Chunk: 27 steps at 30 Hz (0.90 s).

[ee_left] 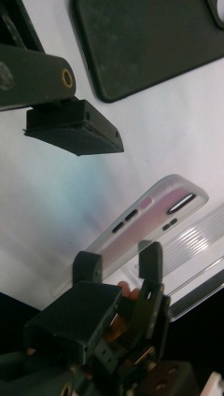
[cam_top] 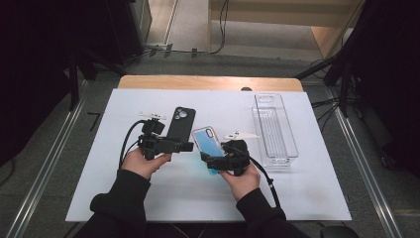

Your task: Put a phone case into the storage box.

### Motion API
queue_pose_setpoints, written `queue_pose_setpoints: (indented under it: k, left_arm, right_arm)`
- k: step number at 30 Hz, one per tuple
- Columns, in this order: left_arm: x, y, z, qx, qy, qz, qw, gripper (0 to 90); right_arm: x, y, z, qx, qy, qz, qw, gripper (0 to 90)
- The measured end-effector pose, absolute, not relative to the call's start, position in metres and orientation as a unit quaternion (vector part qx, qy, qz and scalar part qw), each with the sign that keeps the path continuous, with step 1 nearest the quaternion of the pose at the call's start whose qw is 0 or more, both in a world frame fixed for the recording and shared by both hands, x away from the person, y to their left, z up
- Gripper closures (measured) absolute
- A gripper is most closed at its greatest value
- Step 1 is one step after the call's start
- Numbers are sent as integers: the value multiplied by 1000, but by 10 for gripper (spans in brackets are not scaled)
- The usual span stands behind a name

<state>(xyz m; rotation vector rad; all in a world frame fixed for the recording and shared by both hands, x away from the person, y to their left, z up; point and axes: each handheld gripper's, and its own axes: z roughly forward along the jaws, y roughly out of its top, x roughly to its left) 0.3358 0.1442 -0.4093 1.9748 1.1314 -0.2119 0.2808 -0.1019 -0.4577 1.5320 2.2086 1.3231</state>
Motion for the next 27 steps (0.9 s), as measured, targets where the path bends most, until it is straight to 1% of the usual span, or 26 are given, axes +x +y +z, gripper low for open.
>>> queue_pose_setpoints:
  k: [8,11,22,26,27]
  left_arm:
    - [343,140,-409,781,463,-66,414,269]
    - [344,135,-409,784,463,-48,411,272]
    - [353,126,-416,772,477,-51,417,274]
    - [355,125,-417,766,483,-40,422,308]
    - [355,124,-417,764,485,-37,425,330]
  right_arm:
    - [280,-96,-459,518,718,460,69,146]
    - [280,-93,-460,520,712,468,63,146]
    - [277,-82,-463,518,695,496,47,146]
    - [276,-82,-464,523,683,509,40,146]
    - [276,-82,-464,522,681,512,40,145]
